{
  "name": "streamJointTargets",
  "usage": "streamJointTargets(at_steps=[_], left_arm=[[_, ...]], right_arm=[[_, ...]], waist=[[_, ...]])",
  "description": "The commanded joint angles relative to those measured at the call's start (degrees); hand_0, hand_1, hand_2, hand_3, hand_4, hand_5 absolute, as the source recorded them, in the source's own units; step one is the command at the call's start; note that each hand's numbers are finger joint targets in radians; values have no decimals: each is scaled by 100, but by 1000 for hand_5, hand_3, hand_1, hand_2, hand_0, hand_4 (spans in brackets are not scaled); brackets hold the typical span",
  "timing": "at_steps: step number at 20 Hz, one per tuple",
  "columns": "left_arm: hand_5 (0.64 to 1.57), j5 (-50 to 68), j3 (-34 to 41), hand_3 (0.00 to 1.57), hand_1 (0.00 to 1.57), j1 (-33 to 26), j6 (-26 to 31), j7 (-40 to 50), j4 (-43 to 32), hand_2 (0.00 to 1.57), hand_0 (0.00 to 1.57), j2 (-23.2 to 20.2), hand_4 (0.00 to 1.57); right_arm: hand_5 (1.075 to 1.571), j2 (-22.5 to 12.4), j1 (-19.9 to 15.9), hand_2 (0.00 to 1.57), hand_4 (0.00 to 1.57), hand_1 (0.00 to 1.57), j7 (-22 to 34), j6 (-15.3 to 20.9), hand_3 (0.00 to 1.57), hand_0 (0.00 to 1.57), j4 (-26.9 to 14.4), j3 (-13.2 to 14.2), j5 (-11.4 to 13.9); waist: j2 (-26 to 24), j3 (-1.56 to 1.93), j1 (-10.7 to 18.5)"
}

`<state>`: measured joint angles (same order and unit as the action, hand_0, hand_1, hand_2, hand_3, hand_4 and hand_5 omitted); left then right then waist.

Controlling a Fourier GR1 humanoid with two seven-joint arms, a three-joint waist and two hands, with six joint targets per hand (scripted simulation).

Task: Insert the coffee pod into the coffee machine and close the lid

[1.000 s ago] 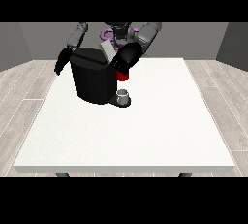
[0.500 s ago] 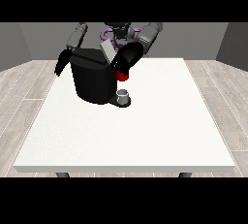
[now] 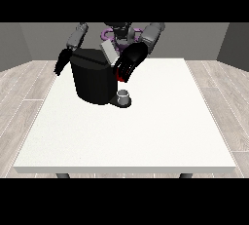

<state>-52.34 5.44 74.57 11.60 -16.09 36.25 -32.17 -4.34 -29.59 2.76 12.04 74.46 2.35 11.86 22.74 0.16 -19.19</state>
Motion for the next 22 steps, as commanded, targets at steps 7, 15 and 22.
streamJointTargets(at_steps=[7, 15, 22], left_arm=[[1571, -74, -25, 199, 0, -325, 14, -104, -121, 299, 0, 79, 0], [1571, 129, -224, 0, 0, -1465, 199, 194, 72, 85, 0, 1204, 0], [1571, 1965, 1224, 0, 0, -2520, -18, -442, 55, 0, 0, 2313, 418]], right_arm=[[1571, 34, 334, 0, 0, 0, -154, -121, 0, 0, -116, 72, -175], [1571, 260, 1460, 0, 0, 0, -444, -39, 0, 0, -557, 1, -150], [1571, 124, 1965, 0, 0, 0, -666, -168, 0, 0, -499, 308, -464]], waist=[[-410, -13, 232], [-1879, -14, 958], [-2612, -26, 1564]])
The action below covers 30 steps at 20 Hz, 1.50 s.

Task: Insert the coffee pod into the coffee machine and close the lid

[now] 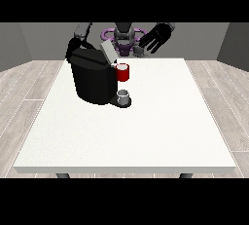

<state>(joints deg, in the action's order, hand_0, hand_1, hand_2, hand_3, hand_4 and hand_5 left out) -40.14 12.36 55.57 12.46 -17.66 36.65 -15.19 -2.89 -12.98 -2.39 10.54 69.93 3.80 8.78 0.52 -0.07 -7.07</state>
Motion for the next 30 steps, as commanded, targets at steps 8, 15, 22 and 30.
streamJointTargets(at_steps=[8, 15, 22, 30], left_arm=[[1571, 1616, 1041, 0, 0, -1891, 567, -272, -314, 0, 0, 1288, 421], [1571, 1889, 708, 0, 0, -2295, 448, 173, 147, 0, 0, 1508, 420], [1571, 2586, 184, 0, 0, -2721, 459, 220, 1060, 0, 0, 1517, 457], [1571, 2814, -306, 0, 0, -3465, 338, 361, 2031, 0, 0, 1518, 383]], right_arm=[[1571, -319, 107, 0, 0, 0, 237, -876, 0, 0, 470, 101, -614], [1571, -769, -287, 0, 239, 0, 564, -1151, 0, 0, 559, 10, -395], [1571, -707, -828, 0, 108, 0, 611, -934, 0, 0, -20, 413, -608], [1571, -794, -1414, 0, 97, 0, 1115, -1113, 0, 0, -458, 848, -1239]], waist=[[-1750, 6, 1192], [-1908, 9, 1487], [-1260, 10, 1792], [-1010, 9, 1903]])
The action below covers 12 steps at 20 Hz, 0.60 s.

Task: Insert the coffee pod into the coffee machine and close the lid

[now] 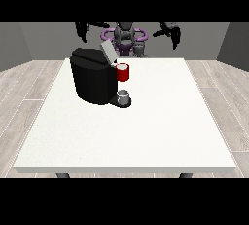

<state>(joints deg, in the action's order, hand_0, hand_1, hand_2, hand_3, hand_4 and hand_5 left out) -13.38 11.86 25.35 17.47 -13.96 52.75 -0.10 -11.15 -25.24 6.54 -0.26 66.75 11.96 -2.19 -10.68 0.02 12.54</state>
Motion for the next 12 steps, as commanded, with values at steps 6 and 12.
streamJointTargets(at_steps=[6, 12], left_arm=[[1571, 258, -165, 0, 0, -301, -417, 256, 1041, 0, 0, -97, 342], [1571, 495, -435, 0, 0, -699, -284, 676, 2077, 0, 0, -93, 371]], right_arm=[[1571, 249, -654, 0, 0, 0, 94, 115, 0, 0, -302, -231, -20], [1571, 63, -938, 0, 0, 0, -283, -178, 0, 0, -787, -155, -126]], waist=[[722, -3, -295], [944, -1, -152]])
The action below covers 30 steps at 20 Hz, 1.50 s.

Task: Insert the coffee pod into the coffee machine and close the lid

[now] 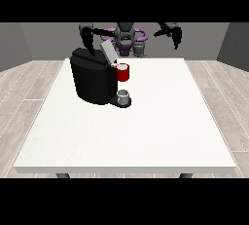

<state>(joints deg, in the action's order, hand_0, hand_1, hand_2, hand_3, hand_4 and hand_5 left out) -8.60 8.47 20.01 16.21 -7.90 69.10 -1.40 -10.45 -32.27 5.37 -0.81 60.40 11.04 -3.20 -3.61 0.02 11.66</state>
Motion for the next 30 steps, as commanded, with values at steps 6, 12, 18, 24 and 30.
streamJointTargets(at_steps=[6, 12, 18, 24, 30], left_arm=[[1571, 109, -275, 0, 0, -555, -104, 158, 896, 0, 0, 74, 377], [1571, 296, 188, 0, 0, -327, -293, 108, 764, 0, 0, -353, 336], [1571, 117, -203, 0, 0, -646, -244, 64, 1279, 0, 0, -264, 352], [1571, 179, -110, 0, 0, -366, -254, 387, 1087, 0, 0, -345, 360], [1571, 120, -178, 0, 0, -277, -301, 151, 1051, 0, 0, -292, 385]], right_arm=[[1571, 151, -596, 0, 0, 0, -71, 202, 0, 0, -384, -274, 258], [1571, 262, -885, 0, 129, 0, -51, 9, 0, 0, -229, -492, 251], [1571, -95, -1355, 0, 161, 0, -318, -131, 0, 0, -573, -338, 312], [1571, 196, -1714, 0, 0, 0, 53, 118, 0, 0, -364, -741, 629], [1571, 95, -1911, 0, 0, 0, 91, 78, 0, 0, -165, -913, 837]], waist=[[337, -1, 58], [629, -2, -447], [893, -1, 10], [807, -2, 15], [1056, -4, 213]])
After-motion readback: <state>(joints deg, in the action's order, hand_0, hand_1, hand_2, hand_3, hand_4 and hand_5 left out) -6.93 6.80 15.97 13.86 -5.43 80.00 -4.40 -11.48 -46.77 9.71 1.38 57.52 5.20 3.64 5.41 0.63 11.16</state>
